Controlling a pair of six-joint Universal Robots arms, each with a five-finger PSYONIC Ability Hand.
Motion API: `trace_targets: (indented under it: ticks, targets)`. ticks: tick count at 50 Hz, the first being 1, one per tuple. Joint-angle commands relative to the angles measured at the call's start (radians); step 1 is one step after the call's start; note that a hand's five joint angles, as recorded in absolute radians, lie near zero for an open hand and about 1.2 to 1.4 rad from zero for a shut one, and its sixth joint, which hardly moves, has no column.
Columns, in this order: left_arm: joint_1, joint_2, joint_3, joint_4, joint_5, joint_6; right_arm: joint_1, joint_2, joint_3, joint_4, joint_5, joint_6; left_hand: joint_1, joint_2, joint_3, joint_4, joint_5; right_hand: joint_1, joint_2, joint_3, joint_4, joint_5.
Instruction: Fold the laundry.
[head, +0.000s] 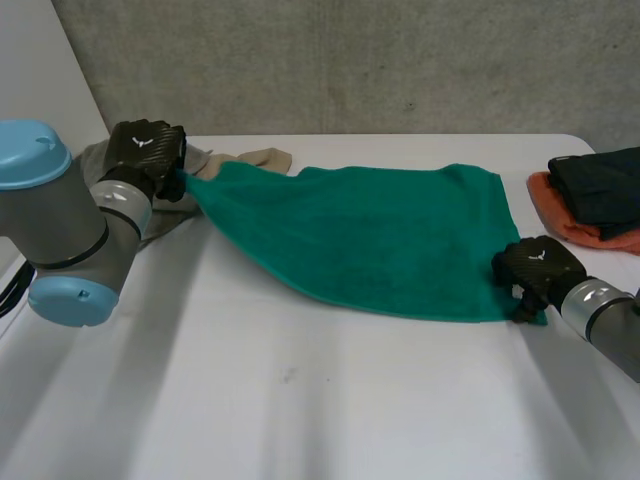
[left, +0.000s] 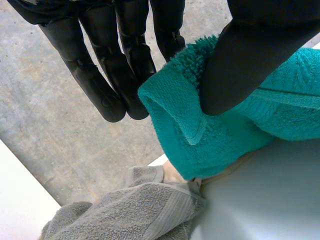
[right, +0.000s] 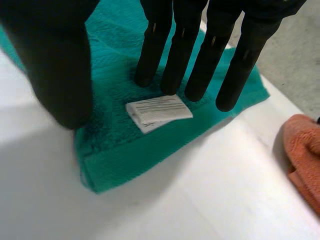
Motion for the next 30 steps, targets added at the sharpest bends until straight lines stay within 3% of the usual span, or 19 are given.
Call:
trace_targets:
  ticks: [1,10,12,15,19,28,29,30]
  targets:
    - [-0.008,-0.001,-0.002,0.001,-0.002,0.0,0.007,0.007,-0.011,-0.051,0.017,0.033,0.237,0.199,0.207,0.201,0.237,0.134,0.134,0.135,0.135,0.206]
    - [-0.014,-0.003,-0.004,-0.001,-0.005,0.002,0.007,0.049,-0.072,-0.051,0.027,0.032,0.237,0.199,0.207,0.201,0.237,0.207,0.208,0.208,0.209,0.28]
    - [-0.016,-0.003,-0.004,-0.001,-0.006,0.002,0.004,0.053,-0.083,-0.051,0.032,0.039,0.237,0.199,0.207,0.201,0.237,0.292,0.292,0.293,0.294,0.365]
    - [-0.014,0.0,-0.009,-0.005,-0.008,0.005,0.0,0.048,-0.1,-0.04,0.038,0.047,0.237,0.199,0.207,0.201,0.237,0.607,0.607,0.607,0.608,0.679]
    - [-0.013,0.012,-0.024,-0.027,-0.009,0.008,-0.004,0.02,-0.118,0.001,0.038,0.067,0.237,0.199,0.207,0.201,0.237,0.607,0.607,0.608,0.609,0.68]
    - [0.003,0.075,-0.105,-0.095,0.008,0.067,-0.067,-0.024,-0.148,0.316,-0.008,-0.006,0.237,0.199,0.207,0.201,0.237,0.607,0.607,0.608,0.609,0.68]
    - [0.004,0.074,-0.105,-0.09,0.012,0.071,-0.073,-0.024,-0.152,0.331,-0.018,-0.014,0.237,0.199,0.207,0.201,0.237,0.572,0.572,0.572,0.573,0.644]
    - [0.004,0.072,-0.104,-0.082,0.018,0.075,-0.079,-0.018,-0.158,0.36,-0.035,-0.032,0.237,0.199,0.207,0.201,0.237,0.182,0.182,0.183,0.183,0.254]
